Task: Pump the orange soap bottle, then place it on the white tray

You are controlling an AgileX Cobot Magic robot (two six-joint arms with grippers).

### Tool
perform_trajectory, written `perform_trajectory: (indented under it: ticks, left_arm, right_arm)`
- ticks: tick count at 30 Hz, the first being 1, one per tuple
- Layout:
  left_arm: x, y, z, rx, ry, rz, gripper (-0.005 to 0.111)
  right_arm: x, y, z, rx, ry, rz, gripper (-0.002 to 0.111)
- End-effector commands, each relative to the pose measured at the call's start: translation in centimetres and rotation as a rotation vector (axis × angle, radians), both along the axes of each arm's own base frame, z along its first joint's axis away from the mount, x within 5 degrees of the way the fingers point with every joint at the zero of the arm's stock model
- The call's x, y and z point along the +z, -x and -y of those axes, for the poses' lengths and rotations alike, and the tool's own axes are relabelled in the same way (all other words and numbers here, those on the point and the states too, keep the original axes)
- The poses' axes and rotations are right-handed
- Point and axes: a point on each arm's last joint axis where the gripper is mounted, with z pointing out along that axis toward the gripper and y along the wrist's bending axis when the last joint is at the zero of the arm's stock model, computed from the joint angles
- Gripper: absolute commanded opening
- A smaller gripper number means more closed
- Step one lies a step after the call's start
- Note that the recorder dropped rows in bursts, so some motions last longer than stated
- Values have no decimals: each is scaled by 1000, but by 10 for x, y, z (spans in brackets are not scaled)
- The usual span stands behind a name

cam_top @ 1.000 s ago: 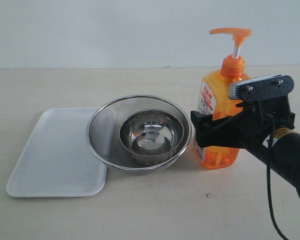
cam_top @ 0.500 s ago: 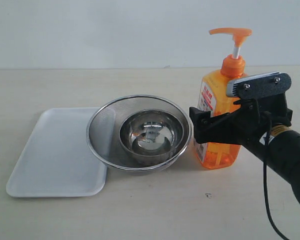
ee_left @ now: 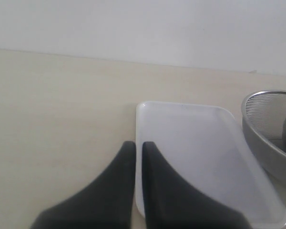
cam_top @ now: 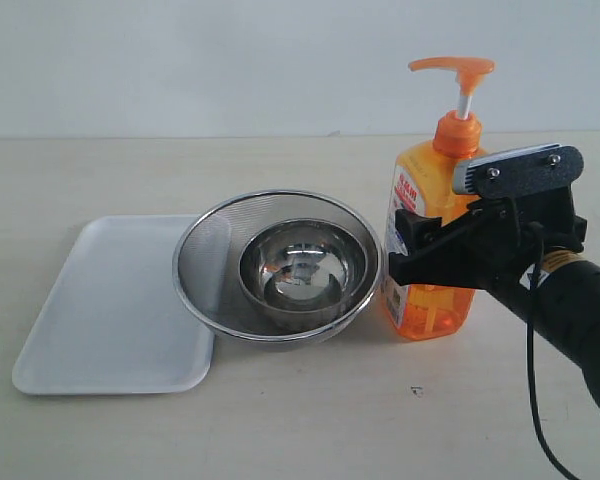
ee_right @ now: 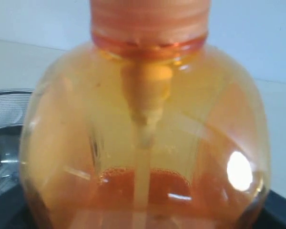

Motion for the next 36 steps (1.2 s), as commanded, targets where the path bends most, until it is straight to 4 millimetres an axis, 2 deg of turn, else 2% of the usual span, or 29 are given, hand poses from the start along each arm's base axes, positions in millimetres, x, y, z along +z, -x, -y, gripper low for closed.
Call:
perform_trajectory:
  ticks: [1, 5, 7, 9, 10, 36]
  left_arm:
    - [-1, 0, 0, 4, 16, 1, 5]
    - [-1, 0, 0, 4, 16, 1, 5]
    - [-1, 0, 0, 4, 16, 1, 5]
    - [-1, 0, 0, 4, 16, 1, 5]
    - [-1, 0, 0, 4, 16, 1, 5]
    - [-1, 0, 0, 4, 16, 1, 5]
  right_arm:
    - [2, 0, -1, 5, 1, 13, 42]
    - [1, 0, 0, 0, 2, 8, 40]
    - [1, 0, 0, 3, 10, 6, 26]
    - [1, 0, 0, 4, 13, 4, 5]
    - [1, 0, 0, 5, 15, 5, 0]
    - [1, -3, 4, 5, 240, 72, 0]
